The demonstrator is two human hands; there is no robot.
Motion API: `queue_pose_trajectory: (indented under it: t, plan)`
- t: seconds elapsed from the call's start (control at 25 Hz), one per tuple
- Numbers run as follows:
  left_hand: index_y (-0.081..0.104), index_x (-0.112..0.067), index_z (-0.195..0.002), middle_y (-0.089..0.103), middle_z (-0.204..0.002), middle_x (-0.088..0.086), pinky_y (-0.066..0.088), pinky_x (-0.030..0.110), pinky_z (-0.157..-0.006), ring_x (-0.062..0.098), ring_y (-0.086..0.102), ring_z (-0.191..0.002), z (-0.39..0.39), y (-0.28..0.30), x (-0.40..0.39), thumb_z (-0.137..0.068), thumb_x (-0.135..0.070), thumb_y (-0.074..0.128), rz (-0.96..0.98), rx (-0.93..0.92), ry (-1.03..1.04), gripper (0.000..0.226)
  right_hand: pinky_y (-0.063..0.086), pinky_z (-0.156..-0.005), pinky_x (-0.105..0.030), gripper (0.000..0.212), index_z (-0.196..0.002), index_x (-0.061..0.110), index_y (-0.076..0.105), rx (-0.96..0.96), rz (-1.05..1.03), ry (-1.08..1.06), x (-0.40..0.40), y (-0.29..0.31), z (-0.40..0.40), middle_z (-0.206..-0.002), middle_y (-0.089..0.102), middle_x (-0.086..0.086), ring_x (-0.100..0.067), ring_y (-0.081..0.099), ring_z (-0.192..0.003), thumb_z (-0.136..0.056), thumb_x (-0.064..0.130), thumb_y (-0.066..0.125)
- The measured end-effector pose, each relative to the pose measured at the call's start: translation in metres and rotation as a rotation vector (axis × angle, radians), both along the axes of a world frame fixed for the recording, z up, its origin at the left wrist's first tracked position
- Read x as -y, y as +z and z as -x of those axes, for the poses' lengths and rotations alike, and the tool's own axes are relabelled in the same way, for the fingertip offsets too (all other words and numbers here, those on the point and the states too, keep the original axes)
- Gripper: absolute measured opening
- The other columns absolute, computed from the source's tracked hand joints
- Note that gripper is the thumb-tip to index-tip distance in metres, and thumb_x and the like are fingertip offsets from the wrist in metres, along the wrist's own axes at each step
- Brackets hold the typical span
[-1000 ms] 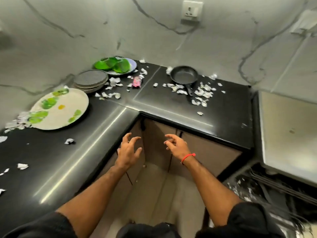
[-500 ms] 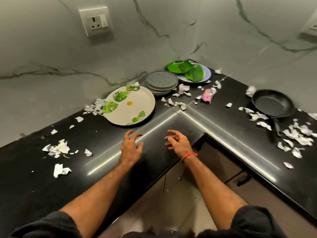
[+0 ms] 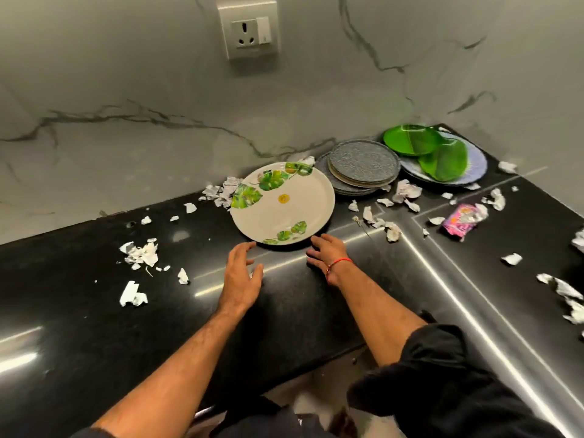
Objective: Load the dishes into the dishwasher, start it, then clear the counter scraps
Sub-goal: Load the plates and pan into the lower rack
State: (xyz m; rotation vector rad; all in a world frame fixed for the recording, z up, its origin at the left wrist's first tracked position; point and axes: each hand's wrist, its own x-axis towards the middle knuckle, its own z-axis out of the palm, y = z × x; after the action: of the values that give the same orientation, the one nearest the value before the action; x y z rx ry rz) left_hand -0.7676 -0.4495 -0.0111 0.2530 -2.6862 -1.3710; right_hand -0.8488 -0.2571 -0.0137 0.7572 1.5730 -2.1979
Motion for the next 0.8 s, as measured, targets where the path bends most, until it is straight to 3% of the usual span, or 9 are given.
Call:
queue_pose_trajectory:
  t: [0.08,0.2,0.36,0.52,0.64,0.72,0.8]
  plan:
    - [0.051,-0.013,-0.141,0.043,-0.142,0.003,0.052,0.028,-0.094,0.016,0.063,-0.107,0.000,0.000,0.001,-0.094,-0.006,0.063,0.016,-0.010,-0.008,0.049,0.050,-0.097,-0.048,0.042,-0.140,0.009,0.041,0.062,0.025,0.010,0.005,0.002,0.018,-0.136,0.054,-0.019,-0.037,0.057,-0.122,-0.100,0.015,0.052]
    - [0.053,-0.017,-0.139,0.044,-0.141,0.000,0.045,0.014,-0.092,0.010,0.063,-0.103,0.002,-0.003,0.019,-0.095,-0.008,0.064,0.047,0.001,-0.067,0.047,0.050,-0.089,-0.047,0.037,-0.133,0.011,0.051,0.111,0.045,-0.032,0.018,0.005,0.042,-0.133,0.059,-0.015,-0.035,0.059,-0.119,-0.098,0.017,0.058]
    - [0.056,-0.023,-0.134,0.050,-0.135,-0.006,0.039,-0.001,-0.082,-0.001,0.063,-0.094,0.017,0.002,0.057,-0.094,-0.010,0.063,0.045,0.004,-0.092,0.043,0.052,-0.075,-0.046,0.036,-0.128,0.008,0.057,0.088,0.063,-0.204,0.041,0.006,0.052,-0.123,0.065,-0.016,-0.029,0.065,-0.085,-0.094,-0.003,0.055]
    - [0.062,-0.020,-0.129,0.056,-0.131,-0.006,0.044,0.008,-0.080,-0.005,0.064,-0.087,0.036,0.007,0.086,-0.093,-0.009,0.064,-0.022,-0.053,-0.049,0.038,0.054,-0.084,-0.050,0.032,-0.120,0.010,0.060,0.064,0.046,-0.302,0.051,0.002,0.038,-0.106,0.066,-0.014,-0.028,0.065,-0.088,-0.094,-0.005,0.050]
    - [0.064,-0.021,-0.125,0.058,-0.130,-0.002,0.053,0.021,-0.082,-0.001,0.063,-0.084,0.052,0.010,0.093,-0.095,-0.014,0.064,-0.150,-0.058,0.042,0.031,0.054,-0.064,-0.038,0.025,-0.113,0.004,0.065,0.028,-0.152,-0.440,0.036,-0.004,0.008,-0.085,0.066,-0.011,-0.020,0.061,-0.068,-0.091,-0.003,0.054]
    - [0.059,-0.020,-0.132,0.056,-0.132,0.004,0.051,0.029,-0.084,0.006,0.061,-0.085,0.066,0.016,0.084,-0.098,-0.024,0.062,-0.217,-0.074,0.116,0.034,0.055,-0.068,-0.039,0.017,-0.102,0.003,0.068,-0.038,-0.237,-0.518,0.013,-0.002,-0.020,-0.085,0.069,-0.013,-0.025,0.064,-0.071,-0.093,0.003,0.054]
    - [0.050,-0.021,-0.142,0.055,-0.137,0.004,0.043,0.029,-0.089,0.012,0.059,-0.101,0.077,0.018,0.064,-0.100,-0.038,0.056,-0.285,-0.003,0.127,0.046,0.056,-0.065,-0.036,0.017,-0.087,0.007,0.068,-0.046,-0.298,-0.587,-0.011,0.000,-0.056,-0.078,0.069,-0.012,-0.023,0.065,-0.065,-0.095,0.010,0.054]
